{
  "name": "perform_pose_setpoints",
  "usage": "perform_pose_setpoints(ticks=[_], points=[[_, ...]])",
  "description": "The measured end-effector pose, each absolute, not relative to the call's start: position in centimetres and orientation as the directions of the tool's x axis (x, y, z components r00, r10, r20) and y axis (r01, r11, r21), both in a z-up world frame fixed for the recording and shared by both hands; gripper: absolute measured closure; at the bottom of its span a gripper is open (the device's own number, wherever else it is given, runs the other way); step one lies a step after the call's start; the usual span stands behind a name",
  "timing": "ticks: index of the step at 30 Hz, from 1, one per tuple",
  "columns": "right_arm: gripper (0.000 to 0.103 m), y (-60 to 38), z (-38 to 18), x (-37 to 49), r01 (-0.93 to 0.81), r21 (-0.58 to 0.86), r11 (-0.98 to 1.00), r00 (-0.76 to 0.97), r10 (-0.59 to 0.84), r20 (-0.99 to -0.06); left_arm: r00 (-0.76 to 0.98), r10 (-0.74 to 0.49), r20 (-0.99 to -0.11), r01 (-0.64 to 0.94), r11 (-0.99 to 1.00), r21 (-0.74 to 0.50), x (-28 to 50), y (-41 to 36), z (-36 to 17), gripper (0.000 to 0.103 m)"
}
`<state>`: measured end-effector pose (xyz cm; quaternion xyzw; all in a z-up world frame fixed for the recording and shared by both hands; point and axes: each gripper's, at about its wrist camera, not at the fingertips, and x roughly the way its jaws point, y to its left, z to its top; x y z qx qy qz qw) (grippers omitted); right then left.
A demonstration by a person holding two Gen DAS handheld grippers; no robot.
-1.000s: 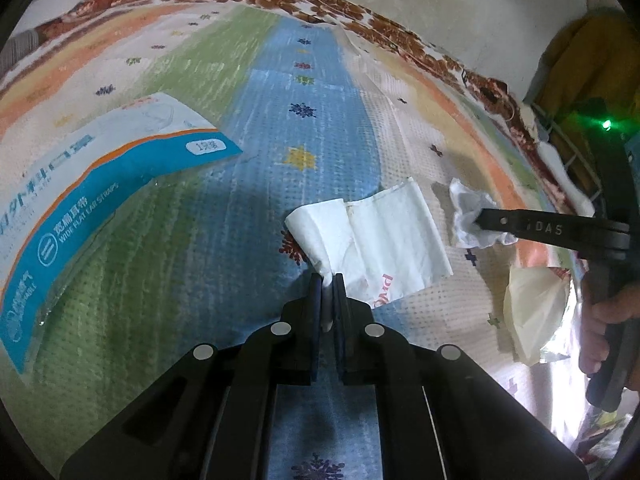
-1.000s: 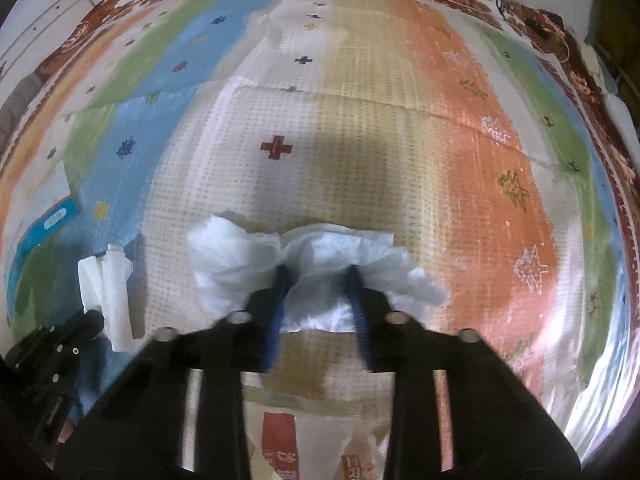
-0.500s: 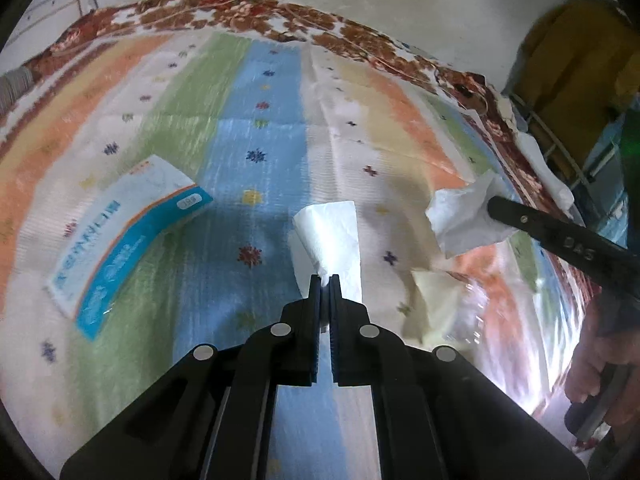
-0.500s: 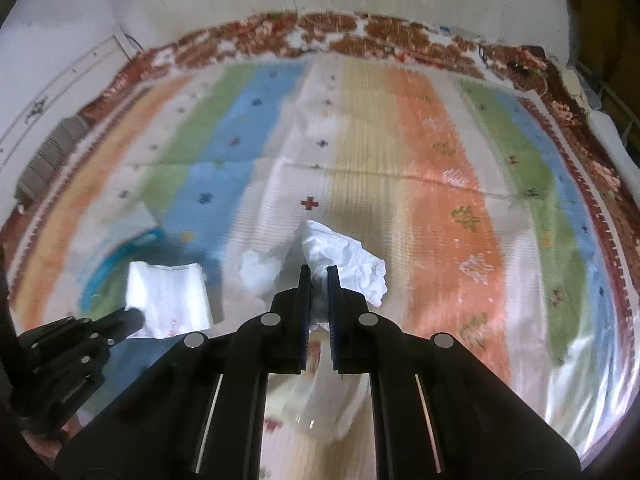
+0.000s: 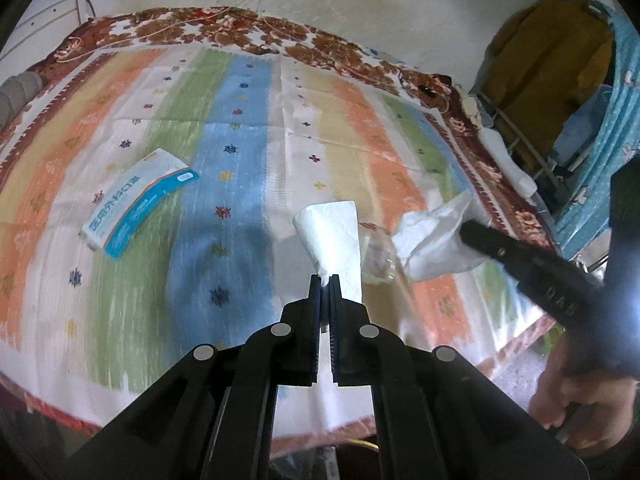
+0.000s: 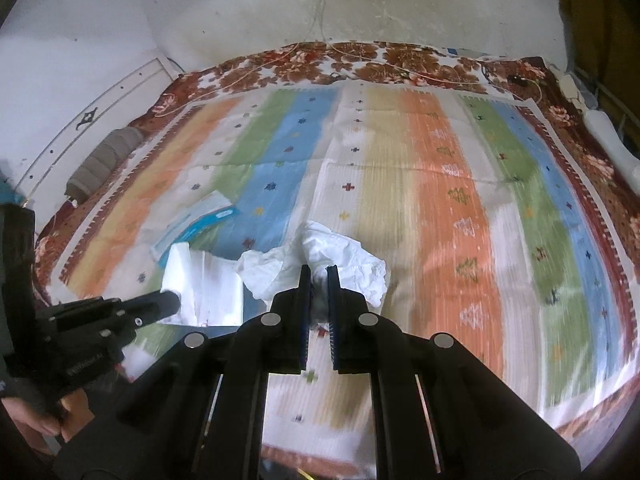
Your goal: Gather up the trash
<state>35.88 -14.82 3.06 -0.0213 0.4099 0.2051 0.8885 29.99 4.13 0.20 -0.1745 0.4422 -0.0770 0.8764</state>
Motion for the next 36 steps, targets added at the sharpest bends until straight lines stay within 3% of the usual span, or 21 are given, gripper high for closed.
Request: perform_pose_setpoints(ticks=[12,36], points=[[0.096,-17.8,4.6,29.1,-0.413,0.178,0.893,0.591,0.411,-0.694,0.668,-0.276,-0.691,0.066,0.947,-0.315,23.3,0.4,4.8,0.1],[0.096,-19.7,6.4,19.5,-0.479,0.153,0.864,0.613,0.455,-0.647,0.735,-0.376,-0.564,0.143,0.899,-0.414,12.9,1.7,7.9,0.1]])
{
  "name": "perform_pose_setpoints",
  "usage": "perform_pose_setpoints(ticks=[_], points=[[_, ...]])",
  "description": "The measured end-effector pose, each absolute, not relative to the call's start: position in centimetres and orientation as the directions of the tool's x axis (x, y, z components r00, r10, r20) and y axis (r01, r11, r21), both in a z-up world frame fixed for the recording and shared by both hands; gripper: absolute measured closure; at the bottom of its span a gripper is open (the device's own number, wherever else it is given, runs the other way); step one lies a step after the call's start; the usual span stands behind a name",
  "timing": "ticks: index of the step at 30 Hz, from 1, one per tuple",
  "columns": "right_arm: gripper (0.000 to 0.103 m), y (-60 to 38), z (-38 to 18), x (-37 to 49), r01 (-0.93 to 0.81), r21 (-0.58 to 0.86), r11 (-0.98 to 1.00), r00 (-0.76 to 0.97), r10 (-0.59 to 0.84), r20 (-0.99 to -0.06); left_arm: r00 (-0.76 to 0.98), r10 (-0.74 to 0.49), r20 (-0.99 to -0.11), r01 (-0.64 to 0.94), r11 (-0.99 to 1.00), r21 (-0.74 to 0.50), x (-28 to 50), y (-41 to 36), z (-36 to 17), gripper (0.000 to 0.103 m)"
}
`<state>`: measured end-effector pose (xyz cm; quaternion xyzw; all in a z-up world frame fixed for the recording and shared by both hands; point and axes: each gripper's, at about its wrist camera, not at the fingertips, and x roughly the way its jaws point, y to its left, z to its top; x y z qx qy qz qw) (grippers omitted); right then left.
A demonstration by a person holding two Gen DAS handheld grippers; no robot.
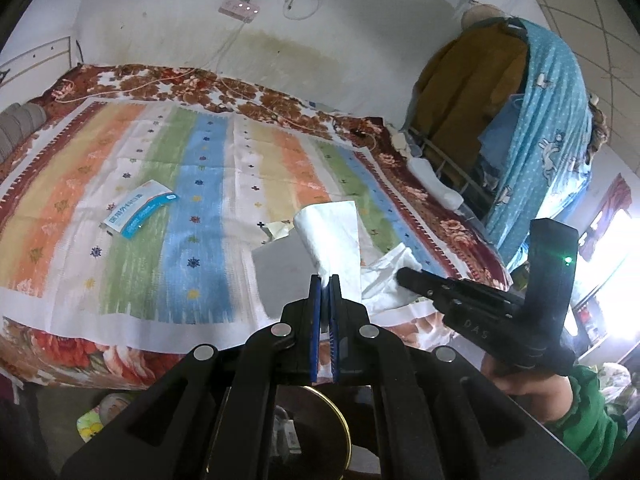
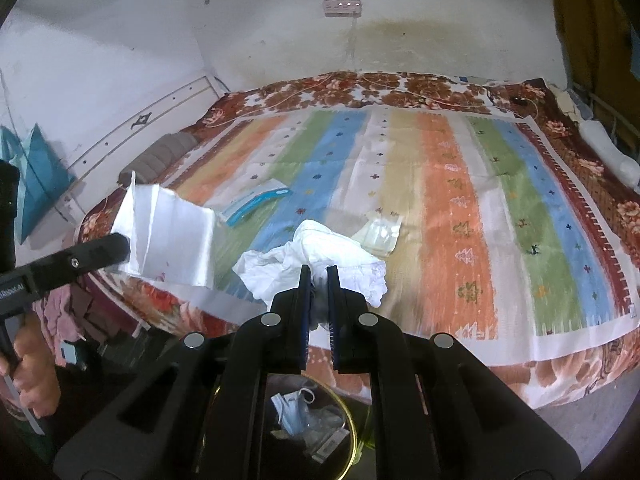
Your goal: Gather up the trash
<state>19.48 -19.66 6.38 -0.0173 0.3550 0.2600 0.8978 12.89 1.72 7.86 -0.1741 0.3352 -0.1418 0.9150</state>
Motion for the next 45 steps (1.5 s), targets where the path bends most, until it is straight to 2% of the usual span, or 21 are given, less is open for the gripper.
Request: perform_pose_setpoints(ticks=[7,21,33,45], points=[[0.096,-20.7,6.3,16.7,-0.484,0.184,0.855,0.611,0.481,-0.628,0.739,-0.389,-0.55,0.159,0.894,-0.418,10.1,1.5,7.4,0.1],[0.096,-20.0,4.0,12.2,-0.502,0.143,0.853,0.599,0.462,-0.654,0.718,-0.428,-0.549,0.192,0.88,-0.435,6.4,-0.2,6.1,0.1],[0.096,-18.5,0.0,11.0,-0.495,0.134,0.859,0.504,0.409,-0.761,0.662,-0.397,-0.635,0.134,0.897,-0.422,5.8,-1.4,3.3,0.1],[0.096,-17.5,-5.1,12.4,-0.454,0.159,0.877,0.346,0.337,-0.875,0.513,-0.326,-0.794,0.054,0.935,-0.35,7.4,-3.4,-1.5,0.1]])
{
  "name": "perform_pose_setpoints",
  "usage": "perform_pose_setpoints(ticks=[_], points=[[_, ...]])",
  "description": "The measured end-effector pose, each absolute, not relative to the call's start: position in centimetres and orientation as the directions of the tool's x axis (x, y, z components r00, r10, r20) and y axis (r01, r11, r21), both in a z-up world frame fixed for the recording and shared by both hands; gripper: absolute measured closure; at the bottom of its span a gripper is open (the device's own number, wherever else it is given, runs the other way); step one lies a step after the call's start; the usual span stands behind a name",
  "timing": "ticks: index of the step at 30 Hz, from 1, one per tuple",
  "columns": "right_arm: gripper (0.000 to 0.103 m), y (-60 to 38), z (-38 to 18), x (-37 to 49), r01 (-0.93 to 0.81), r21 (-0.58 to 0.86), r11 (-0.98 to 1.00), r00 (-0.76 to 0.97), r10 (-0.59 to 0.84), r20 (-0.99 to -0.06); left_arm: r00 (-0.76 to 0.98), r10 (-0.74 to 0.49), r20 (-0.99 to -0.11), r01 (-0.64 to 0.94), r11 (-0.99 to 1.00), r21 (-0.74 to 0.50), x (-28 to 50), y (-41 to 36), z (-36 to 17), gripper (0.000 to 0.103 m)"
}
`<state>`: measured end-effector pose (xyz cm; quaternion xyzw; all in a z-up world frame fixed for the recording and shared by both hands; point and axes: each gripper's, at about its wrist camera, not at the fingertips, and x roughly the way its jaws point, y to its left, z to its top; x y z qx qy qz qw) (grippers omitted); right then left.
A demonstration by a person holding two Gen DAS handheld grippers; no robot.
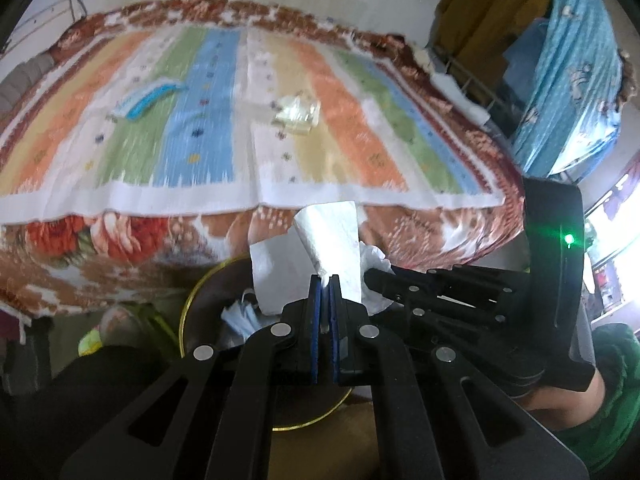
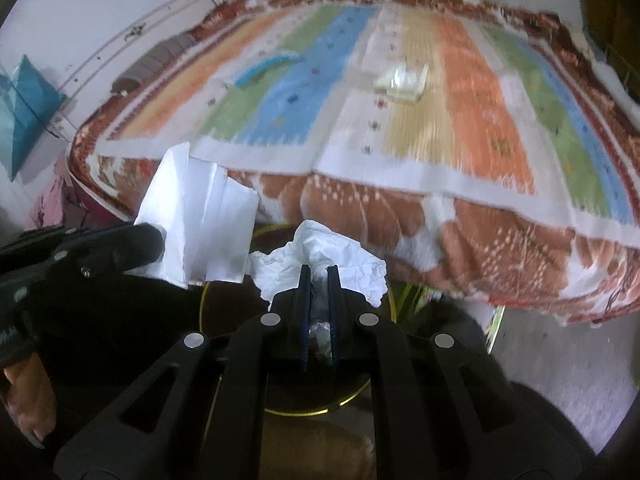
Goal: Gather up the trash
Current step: 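Open both tools to drop the napkin and tissue into the bin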
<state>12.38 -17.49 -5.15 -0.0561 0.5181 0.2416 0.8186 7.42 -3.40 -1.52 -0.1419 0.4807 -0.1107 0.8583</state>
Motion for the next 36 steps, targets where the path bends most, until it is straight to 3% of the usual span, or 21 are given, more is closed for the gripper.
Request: perform_pose_setpoints(ticks=[14,33,34,36], points=[[0.095,-16.4,-9.8,14.1,-0.41,0.18,0.894,0.205,0.282,-0.937,0.358,-0.299,-0.884,-0.158,0.914,-0.373,9.4,-1.2,-6.9,0.1],[0.094,-15.2,-13.4,15.7,-0.384,0.176,0.906,0.126,0.24,-0.962,0.265,-0.267,-0.926,-0.224,0.917,-0.329,11.0,-1.2,-10.0,0.1],[0.093,-15.2,-13.5,15.7,-0.383,0.176,0.907,0.123,0.24,-0.963,0.264,-0.267,-0.927,-0.226,0.917,-0.328,11.0,-1.2,-10.1,0.1],[0.083,-15.1,-13.7,15.7,-0.381,0.177,0.908,0.12,0.238,-0.964,0.261,-0.267,-0.928,-0.234,0.915,-0.329,11.1,-1.1,-10.2,0.097]])
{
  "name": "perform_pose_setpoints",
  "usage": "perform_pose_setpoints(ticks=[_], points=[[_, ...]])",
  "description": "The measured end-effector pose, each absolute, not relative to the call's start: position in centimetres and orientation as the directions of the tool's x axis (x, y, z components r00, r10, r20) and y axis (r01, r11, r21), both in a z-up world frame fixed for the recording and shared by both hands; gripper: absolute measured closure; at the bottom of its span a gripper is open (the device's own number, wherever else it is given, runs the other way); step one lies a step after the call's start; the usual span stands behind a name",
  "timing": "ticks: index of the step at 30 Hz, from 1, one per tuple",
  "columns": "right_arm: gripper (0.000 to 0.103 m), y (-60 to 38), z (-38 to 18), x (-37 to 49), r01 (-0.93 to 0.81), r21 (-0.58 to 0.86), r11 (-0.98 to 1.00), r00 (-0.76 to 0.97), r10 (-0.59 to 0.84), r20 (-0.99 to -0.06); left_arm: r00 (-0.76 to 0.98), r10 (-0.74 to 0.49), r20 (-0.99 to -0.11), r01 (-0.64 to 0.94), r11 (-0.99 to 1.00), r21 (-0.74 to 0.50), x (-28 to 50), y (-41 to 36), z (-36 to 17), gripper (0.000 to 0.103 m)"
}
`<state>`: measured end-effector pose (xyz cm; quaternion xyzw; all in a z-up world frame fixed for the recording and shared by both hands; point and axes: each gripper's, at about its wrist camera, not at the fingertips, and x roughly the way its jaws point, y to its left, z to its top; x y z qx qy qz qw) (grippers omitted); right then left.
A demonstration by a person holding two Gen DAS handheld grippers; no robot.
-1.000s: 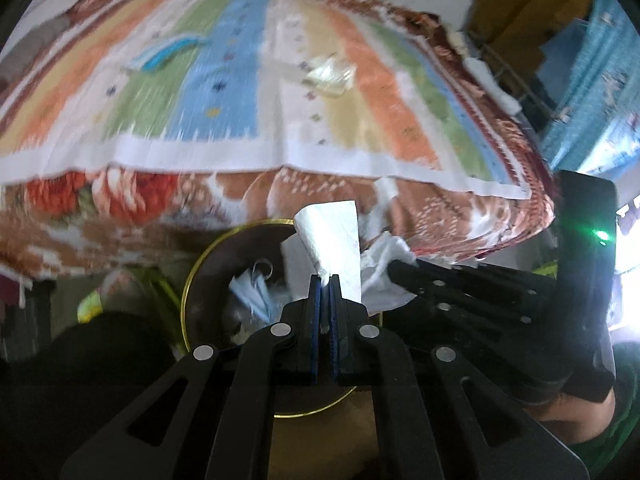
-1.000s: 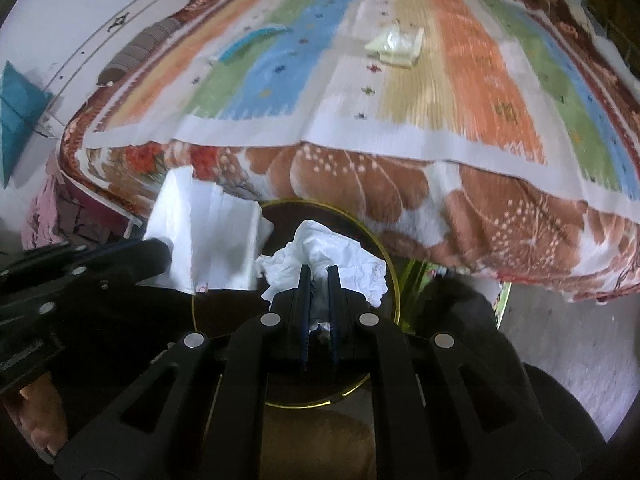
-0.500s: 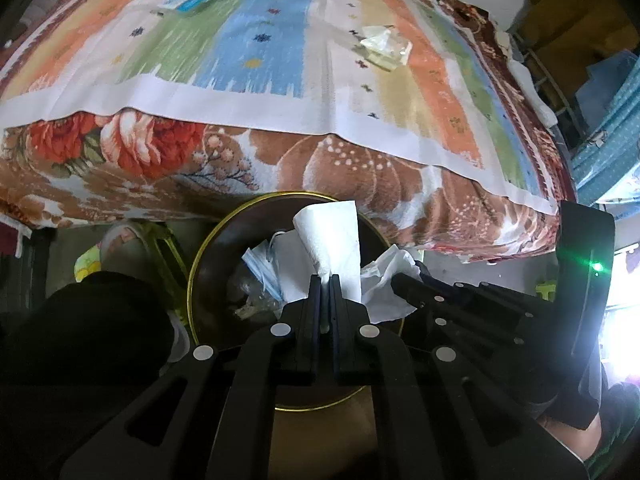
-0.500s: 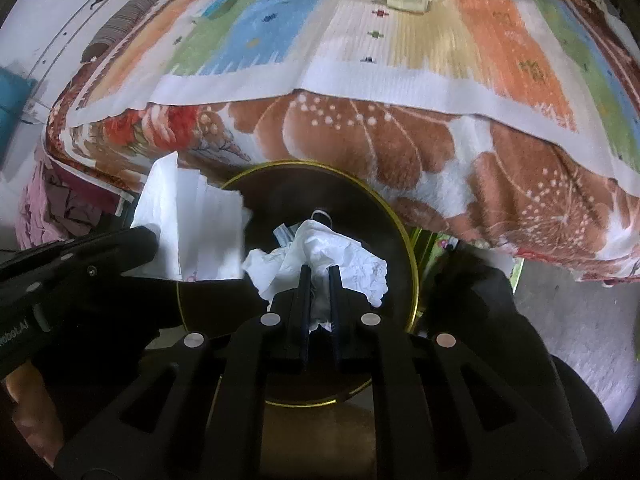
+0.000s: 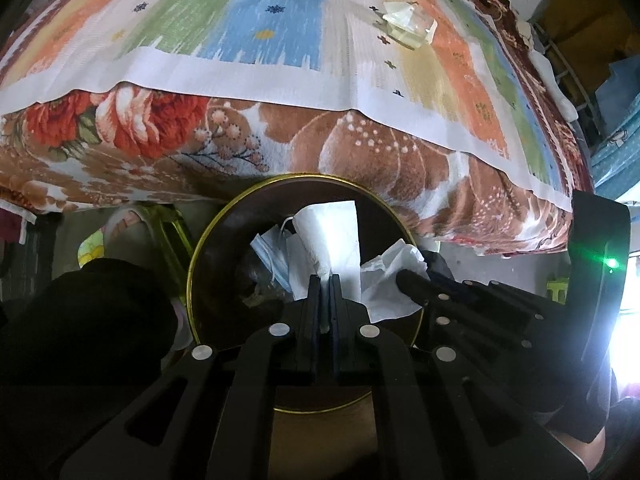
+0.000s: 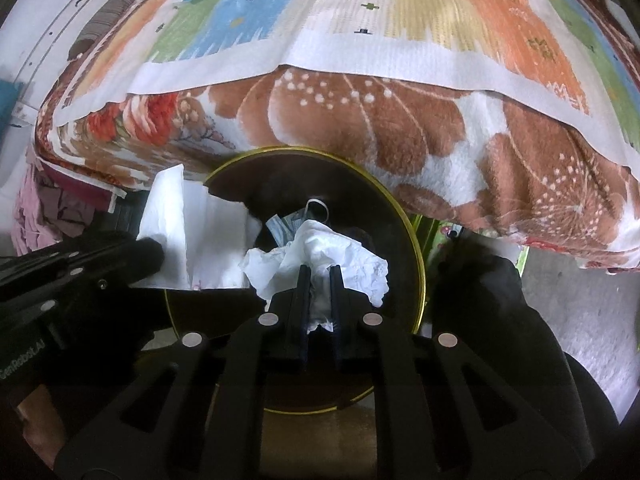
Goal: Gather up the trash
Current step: 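Open both tools to drop the napkin and tissue into the bin, then move both open tools back over the mask box and clear wrapper on the bed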
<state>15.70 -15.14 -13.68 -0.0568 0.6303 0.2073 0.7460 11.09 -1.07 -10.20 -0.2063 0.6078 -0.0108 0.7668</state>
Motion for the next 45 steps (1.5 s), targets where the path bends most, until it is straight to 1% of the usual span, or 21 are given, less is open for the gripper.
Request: perform_pose_setpoints(ticks=[1,2,6,8,10,15,19,21,24,27,28,32,33,34,37,38,40,41,44,45], points=[[0.073,-15.1,-13.7,15.7,-0.379,0.177,0.908,0.121,0.238,-0.964,0.261,-0.266,-0.928,-0.241,0.913,-0.33,11.1,-0.9,-10.2,0.096],[0.07,-15.2,-13.6,15.7,-0.379,0.177,0.908,0.124,0.239,-0.963,0.262,-0.264,-0.928,-0.248,0.911,-0.329,11.1,-0.8,-10.3,0.095],[0.066,-15.3,-13.4,15.7,-0.376,0.178,0.909,0.13,0.242,-0.962,0.278,-0.249,-0.928,-0.268,0.907,-0.324,11.0,-0.2,-9.9,0.09],[0.061,-15.3,-13.3,15.8,-0.373,0.177,0.911,0.137,0.243,-0.96,0.286,-0.245,-0.926,-0.266,0.908,-0.323,11.1,-0.1,-9.7,0.089],[0.061,-15.4,-13.2,15.8,-0.368,0.182,0.912,0.14,0.248,-0.959,0.291,-0.247,-0.924,-0.262,0.909,-0.326,11.1,-0.2,-9.6,0.086],[0.06,-15.5,-12.5,15.4,-0.375,0.177,0.91,0.163,0.253,-0.953,0.321,-0.226,-0.92,-0.255,0.914,-0.314,10.9,0.1,-8.7,0.082],[0.056,-15.8,-10.6,14.8,-0.386,0.185,0.904,0.217,0.284,-0.934,0.366,-0.231,-0.901,-0.238,0.913,-0.331,10.5,0.6,-7.1,0.075],[0.054,-15.9,-9.5,14.5,-0.394,0.208,0.895,0.242,0.319,-0.916,0.414,-0.214,-0.885,-0.228,0.917,-0.328,10.3,1.3,-5.6,0.075],[0.052,-16.2,-7.9,14.1,-0.401,0.2,0.894,0.3,0.334,-0.893,0.475,-0.168,-0.864,-0.238,0.92,-0.31,10.1,2.5,-3.7,0.066],[0.052,-16.5,-6.8,14.2,-0.397,0.196,0.897,0.342,0.342,-0.875,0.501,-0.139,-0.854,-0.236,0.928,-0.289,10.1,2.8,-2.6,0.062],[0.052,-16.6,-6.5,14.2,-0.393,0.199,0.898,0.35,0.346,-0.87,0.506,-0.137,-0.852,-0.23,0.93,-0.287,10.1,2.8,-2.4,0.059],[0.051,-17.0,-5.5,14.3,-0.387,0.205,0.899,0.385,0.36,-0.85,0.514,-0.13,-0.848,-0.213,0.938,-0.272,10.2,2.4,-2.1,0.053],[0.049,-17.1,-5.1,14.2,-0.388,0.204,0.899,0.4,0.364,-0.841,0.519,-0.123,-0.846,-0.209,0.941,-0.265,10.2,2.4,-1.9,0.051],[0.045,-17.2,-4.9,14.2,-0.39,0.204,0.898,0.409,0.367,-0.836,0.524,-0.116,-0.844,-0.207,0.944,-0.258,10.2,2.4,-1.8,0.048],[0.043,-17.4,-3.9,14.2,-0.397,0.194,0.897,0.452,0.375,-0.809,0.524,-0.14,-0.84,-0.201,0.938,-0.282,10.7,3.2,-1.4,0.045],[0.04,-17.3,-3.6,14.3,-0.4,0.188,0.897,0.463,0.374,-0.804,0.529,-0.131,-0.839,-0.21,0.937,-0.279,10.9,3.5,-1.2,0.044],[0.037,-17.4,-2.9,14.4,-0.403,0.176,0.898,0.492,0.375,-0.786,0.545,-0.085,-0.834,-0.23,0.942,-0.246,11.3,4.0,-0.5,0.038],[0.035,-17.4,-2.6,14.6,-0.404,0.172,0.898,0.502,0.375,-0.779,0.552,-0.067,-0.831,-0.232,0.945,-0.231,11.5,4.1,-0.1,0.037],[0.029,-17.3,-1.9,15.0,-0.411,0.163,0.897,0.53,0.38,-0.758,0.576,-0.015,-0.817,-0.21,0.964,-0.166,12.4,4.2,1.3,0.029],[0.028,-17.3,-1.7,15.1,-0.411,0.16,0.897,0.537,0.38,-0.753,0.581,-0.004,-0.814,-0.2,0.969,-0.148,12.7,4.2,1.7,0.024]])
